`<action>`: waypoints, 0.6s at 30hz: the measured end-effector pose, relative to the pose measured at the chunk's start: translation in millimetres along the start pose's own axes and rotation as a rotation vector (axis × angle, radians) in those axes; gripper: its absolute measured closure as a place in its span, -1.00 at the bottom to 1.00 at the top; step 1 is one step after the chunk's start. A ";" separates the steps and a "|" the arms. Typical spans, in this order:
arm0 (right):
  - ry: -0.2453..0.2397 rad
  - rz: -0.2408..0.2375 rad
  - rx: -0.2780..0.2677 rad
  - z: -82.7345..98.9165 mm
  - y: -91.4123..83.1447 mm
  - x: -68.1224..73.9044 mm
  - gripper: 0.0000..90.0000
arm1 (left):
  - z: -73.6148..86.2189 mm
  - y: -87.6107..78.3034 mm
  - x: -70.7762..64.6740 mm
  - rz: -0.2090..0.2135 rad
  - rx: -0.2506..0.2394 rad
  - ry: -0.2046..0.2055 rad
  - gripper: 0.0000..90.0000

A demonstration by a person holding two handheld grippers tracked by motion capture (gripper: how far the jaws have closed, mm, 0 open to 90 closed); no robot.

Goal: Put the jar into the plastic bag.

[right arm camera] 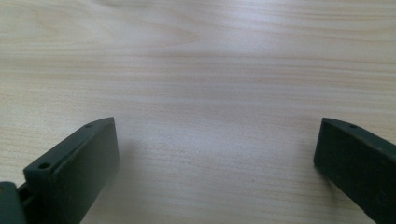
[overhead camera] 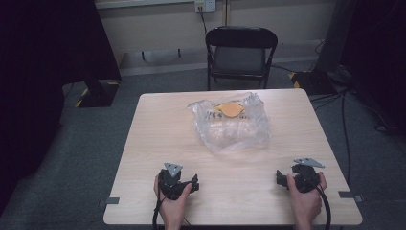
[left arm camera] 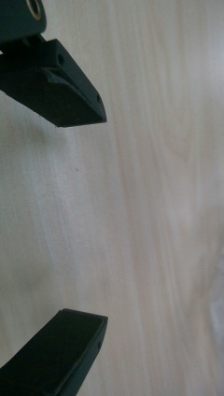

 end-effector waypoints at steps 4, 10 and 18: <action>0.000 0.000 0.000 0.0 0.0 0.0 -1.00 | 6.0 8.2 2.1 -0.050 0.030 0.009 -0.91; 0.000 0.000 0.000 0.1 0.0 0.0 -1.00 | 6.7 8.9 1.6 -0.077 0.035 0.007 -0.94; 0.000 0.000 0.000 0.1 0.0 0.0 -1.00 | 6.5 9.3 2.2 -0.081 0.039 0.005 -0.97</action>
Point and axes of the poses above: each handheld gripper's, and its own axes: y roughly forward along the jaws, z roughly out of its underside, x roughly to its left, the point moved 2 cm from there along y, roughly forward along the jaws, and after that the axes turned 5 degrees about z, right-handed, at the moved point
